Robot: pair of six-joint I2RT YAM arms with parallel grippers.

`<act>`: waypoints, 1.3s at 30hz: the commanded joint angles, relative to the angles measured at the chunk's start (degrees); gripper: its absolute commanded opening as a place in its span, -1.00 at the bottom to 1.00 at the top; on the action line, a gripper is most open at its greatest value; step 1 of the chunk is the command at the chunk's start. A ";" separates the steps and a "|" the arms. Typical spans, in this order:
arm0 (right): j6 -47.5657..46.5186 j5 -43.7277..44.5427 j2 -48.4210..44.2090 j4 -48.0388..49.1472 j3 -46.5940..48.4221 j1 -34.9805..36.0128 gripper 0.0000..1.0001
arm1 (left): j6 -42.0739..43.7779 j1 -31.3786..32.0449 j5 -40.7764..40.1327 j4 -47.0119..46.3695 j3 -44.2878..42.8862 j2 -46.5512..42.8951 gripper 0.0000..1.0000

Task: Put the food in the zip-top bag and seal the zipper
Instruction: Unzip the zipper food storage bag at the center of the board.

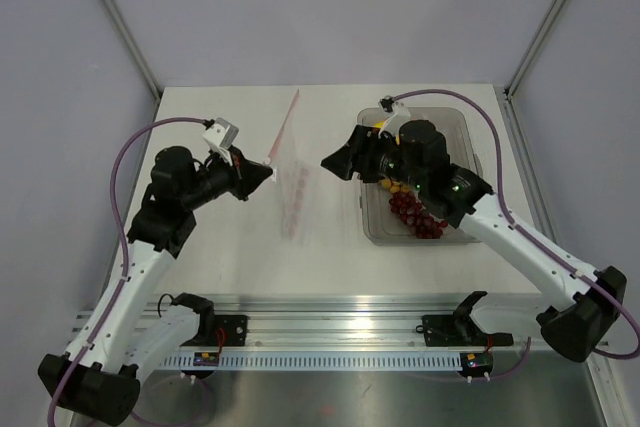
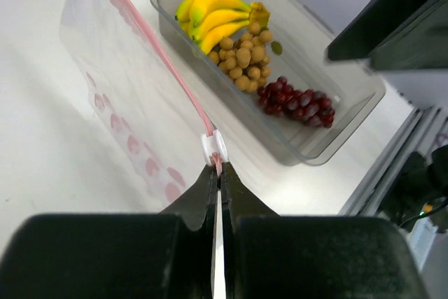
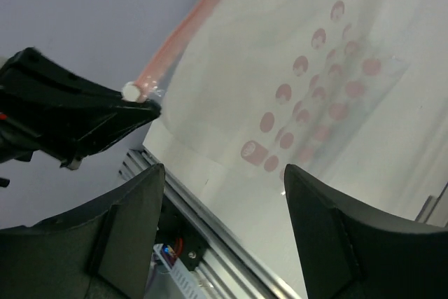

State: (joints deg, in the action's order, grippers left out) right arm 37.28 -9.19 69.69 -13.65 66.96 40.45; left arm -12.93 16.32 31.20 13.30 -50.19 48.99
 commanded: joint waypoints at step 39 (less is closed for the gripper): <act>-65.58 -29.82 17.67 -23.09 33.50 6.75 0.20 | 50.19 -2.52 27.33 32.76 -23.46 11.48 -1.00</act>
State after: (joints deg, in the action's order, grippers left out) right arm -25.50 -36.93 87.15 -36.34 99.68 46.87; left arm 36.82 14.06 56.10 48.05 -73.97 61.80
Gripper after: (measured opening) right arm 0.601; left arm 0.012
